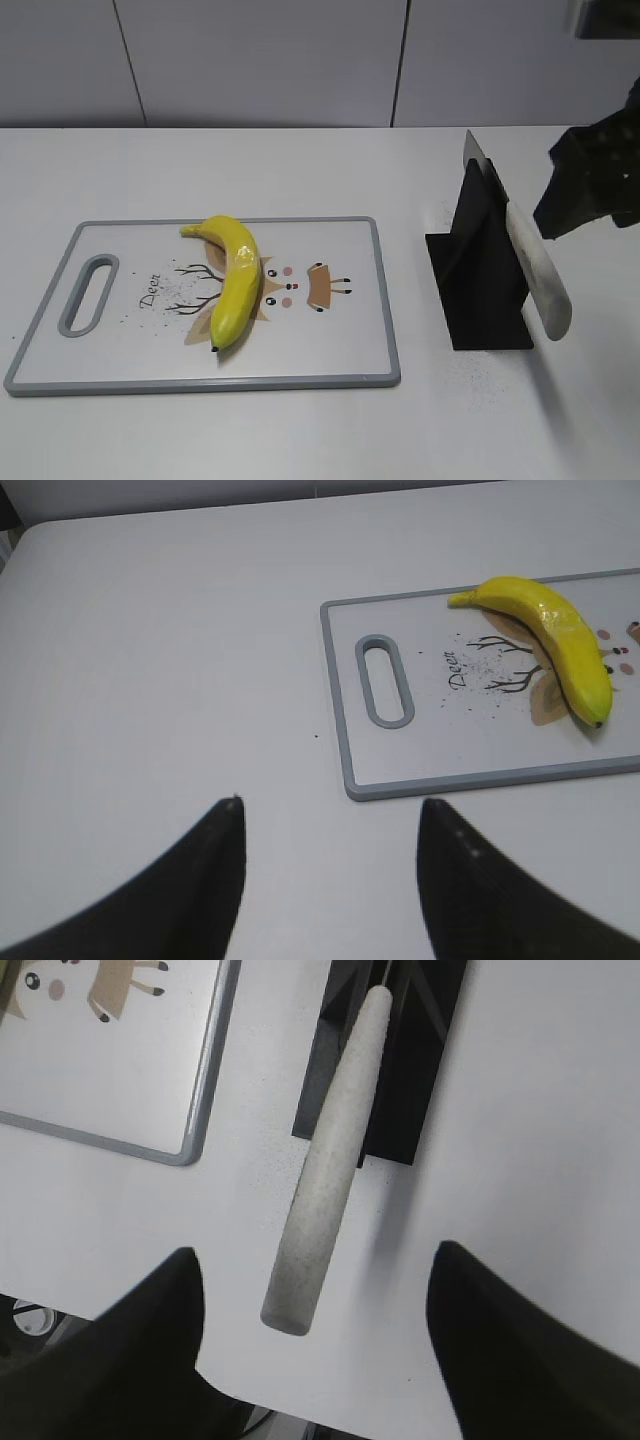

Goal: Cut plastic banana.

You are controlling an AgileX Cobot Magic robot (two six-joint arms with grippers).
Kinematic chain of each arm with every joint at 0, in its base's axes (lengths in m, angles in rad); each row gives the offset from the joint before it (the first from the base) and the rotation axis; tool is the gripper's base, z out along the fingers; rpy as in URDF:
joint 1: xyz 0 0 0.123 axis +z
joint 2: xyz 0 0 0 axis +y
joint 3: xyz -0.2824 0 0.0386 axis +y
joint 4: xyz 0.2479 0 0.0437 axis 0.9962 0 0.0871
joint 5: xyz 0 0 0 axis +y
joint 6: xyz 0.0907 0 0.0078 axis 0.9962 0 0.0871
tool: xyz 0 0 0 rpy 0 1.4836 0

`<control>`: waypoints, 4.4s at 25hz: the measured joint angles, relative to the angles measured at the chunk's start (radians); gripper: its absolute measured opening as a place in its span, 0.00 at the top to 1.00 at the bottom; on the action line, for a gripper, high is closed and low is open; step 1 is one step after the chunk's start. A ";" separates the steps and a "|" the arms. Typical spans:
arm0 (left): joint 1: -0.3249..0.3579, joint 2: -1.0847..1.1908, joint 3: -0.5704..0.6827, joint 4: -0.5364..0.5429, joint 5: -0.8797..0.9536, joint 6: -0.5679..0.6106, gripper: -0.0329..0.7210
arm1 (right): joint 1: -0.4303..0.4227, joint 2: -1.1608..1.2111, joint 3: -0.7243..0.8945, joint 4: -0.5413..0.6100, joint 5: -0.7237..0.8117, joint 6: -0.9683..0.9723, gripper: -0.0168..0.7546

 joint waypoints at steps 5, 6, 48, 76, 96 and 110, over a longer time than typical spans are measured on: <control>0.000 0.000 0.000 0.000 0.000 0.000 0.25 | 0.000 0.127 -0.004 0.004 -0.002 0.034 0.32; 0.000 0.000 0.000 0.000 0.000 0.002 0.26 | 0.000 0.147 -0.004 0.004 -0.005 0.043 0.33; 0.000 0.000 -0.007 0.000 0.001 0.002 0.26 | 0.001 -0.092 -0.006 0.006 0.003 0.232 0.77; -0.143 1.225 -0.797 -0.261 -0.012 0.628 0.12 | 0.009 0.373 -0.550 0.322 0.176 -0.897 0.77; -0.307 1.701 -1.029 -0.208 0.110 0.937 0.24 | 0.080 0.540 -0.613 0.427 0.179 -1.337 0.77; -0.313 1.731 -0.942 -0.227 0.105 0.934 0.92 | 0.082 0.581 -0.613 0.419 0.167 -1.340 0.77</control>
